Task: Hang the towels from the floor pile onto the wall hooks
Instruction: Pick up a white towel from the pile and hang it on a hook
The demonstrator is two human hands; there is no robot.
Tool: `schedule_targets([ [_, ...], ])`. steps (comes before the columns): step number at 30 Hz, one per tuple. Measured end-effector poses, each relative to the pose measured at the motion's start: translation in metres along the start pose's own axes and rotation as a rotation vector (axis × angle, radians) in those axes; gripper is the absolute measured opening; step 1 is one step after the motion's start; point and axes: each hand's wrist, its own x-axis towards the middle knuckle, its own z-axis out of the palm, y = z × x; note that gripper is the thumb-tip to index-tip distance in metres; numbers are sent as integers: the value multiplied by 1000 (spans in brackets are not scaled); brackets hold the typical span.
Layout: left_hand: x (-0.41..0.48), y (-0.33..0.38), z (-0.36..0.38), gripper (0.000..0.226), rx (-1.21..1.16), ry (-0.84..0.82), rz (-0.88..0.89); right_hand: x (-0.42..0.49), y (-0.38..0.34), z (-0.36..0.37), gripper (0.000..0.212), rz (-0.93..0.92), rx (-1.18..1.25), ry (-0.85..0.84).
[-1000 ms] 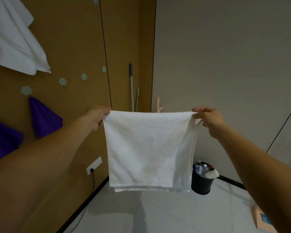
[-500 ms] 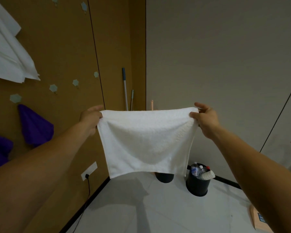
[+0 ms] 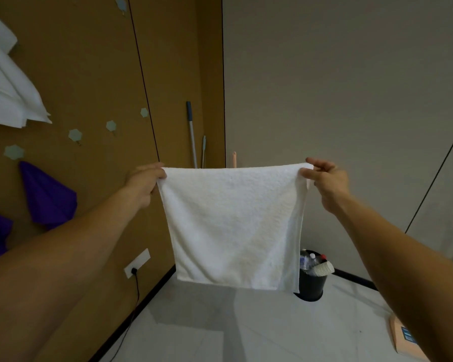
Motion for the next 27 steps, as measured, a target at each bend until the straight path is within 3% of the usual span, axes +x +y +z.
schedule_targets([
  [8,-4,-11,14,42,253,192,147,14,10,-3,22,-96,-274,-14],
  [14,-10,-14,18,45,306,299,142,25,10,10,18,-166,-474,37],
  [20,-6,-21,0,31,603,345,231,32,20,31,9,-226,-649,23],
  [25,16,-23,-15,12,718,366,331,43,27,66,9,-332,-623,72],
  [27,30,-24,-18,22,683,387,375,47,29,84,13,-296,-497,64],
])
